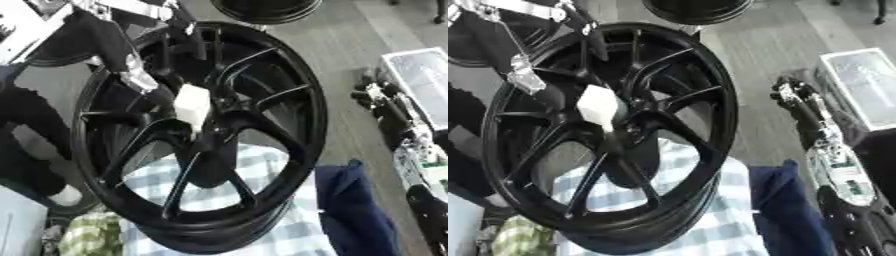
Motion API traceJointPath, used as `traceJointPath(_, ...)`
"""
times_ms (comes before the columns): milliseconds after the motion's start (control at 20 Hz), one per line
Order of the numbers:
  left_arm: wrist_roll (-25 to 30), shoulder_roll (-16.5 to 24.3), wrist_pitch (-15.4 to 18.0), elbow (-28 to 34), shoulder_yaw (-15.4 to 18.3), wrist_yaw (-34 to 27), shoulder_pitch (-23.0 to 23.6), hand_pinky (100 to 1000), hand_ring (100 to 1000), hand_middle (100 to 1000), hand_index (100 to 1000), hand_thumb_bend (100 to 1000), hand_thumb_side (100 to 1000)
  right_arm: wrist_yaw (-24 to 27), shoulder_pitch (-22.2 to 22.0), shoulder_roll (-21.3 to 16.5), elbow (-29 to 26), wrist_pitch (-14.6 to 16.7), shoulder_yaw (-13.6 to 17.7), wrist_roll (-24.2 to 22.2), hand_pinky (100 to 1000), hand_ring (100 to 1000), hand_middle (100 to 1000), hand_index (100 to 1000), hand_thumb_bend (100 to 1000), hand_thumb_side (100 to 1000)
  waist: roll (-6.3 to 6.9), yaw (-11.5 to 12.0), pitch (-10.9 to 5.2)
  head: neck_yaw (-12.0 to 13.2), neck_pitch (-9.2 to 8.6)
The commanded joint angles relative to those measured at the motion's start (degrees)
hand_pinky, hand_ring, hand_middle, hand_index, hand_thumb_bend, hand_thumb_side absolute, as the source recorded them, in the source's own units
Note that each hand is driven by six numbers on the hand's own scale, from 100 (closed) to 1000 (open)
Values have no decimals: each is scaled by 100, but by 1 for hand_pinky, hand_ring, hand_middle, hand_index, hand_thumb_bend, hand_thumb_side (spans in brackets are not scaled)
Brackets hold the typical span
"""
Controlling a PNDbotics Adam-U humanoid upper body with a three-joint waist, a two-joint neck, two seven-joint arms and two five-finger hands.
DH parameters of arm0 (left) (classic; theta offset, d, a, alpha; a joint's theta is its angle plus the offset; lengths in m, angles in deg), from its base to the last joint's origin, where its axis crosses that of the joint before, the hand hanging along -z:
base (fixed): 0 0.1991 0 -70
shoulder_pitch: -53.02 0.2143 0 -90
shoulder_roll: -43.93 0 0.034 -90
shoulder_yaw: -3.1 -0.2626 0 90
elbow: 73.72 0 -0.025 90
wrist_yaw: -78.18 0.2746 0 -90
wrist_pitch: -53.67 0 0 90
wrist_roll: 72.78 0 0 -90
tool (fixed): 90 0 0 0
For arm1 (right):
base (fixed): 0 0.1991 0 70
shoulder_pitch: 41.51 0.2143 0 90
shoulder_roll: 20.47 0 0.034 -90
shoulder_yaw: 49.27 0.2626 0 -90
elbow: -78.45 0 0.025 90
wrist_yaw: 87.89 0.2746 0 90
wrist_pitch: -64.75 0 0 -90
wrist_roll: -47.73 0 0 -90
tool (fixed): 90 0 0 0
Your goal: Pull the pin out of the wheel hub.
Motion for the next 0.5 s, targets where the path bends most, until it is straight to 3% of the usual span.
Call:
traceJointPath(50,51,155,-21,67,18,111,-75,895,840,750,824,636,573,3,50,-84,-36,7,1,-17,908,755,687,794,152,501,-29,6,-90,12,34)
traceJointPath(500,51,75,-295,-3,48,405,-38,886,831,740,822,629,507,1,51,-71,-29,3,-7,-33,908,755,687,794,150,504,-39,17,-80,19,30)
